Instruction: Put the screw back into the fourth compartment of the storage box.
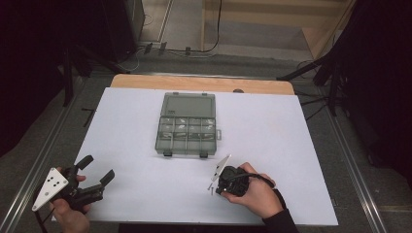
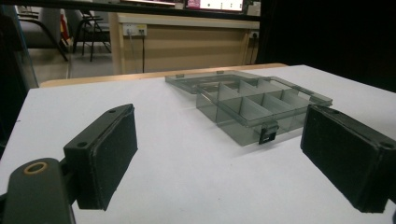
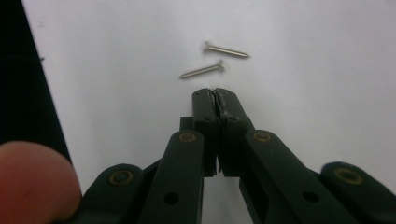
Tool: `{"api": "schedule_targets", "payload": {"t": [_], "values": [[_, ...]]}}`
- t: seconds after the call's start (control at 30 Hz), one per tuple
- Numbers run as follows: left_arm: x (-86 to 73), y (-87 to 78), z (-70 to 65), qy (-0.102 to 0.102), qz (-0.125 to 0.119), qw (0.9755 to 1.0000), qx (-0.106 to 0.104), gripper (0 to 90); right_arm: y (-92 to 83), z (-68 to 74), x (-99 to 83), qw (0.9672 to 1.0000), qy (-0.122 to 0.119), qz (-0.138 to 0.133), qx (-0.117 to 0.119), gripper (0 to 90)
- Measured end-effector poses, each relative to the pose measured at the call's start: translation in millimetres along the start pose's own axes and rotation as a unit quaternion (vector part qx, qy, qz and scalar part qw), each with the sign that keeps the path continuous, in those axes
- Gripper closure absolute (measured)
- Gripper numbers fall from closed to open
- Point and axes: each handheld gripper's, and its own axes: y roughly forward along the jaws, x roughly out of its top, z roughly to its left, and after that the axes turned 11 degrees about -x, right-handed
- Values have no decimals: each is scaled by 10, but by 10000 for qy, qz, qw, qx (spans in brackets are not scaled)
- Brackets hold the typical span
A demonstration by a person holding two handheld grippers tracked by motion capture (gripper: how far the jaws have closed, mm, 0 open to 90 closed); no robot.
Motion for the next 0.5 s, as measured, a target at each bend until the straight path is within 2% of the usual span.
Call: {"api": "schedule_targets", "payload": {"t": [0.23, 0.5], "values": [[-1, 2, -1, 1, 1, 10000, -7, 110, -88, -123, -12, 9997, 144, -167, -39, 898], [0, 7, -12, -24, -13, 10000, 3, 110, -198, -294, 108, 9990, 231, -347, -133, 899]]}}
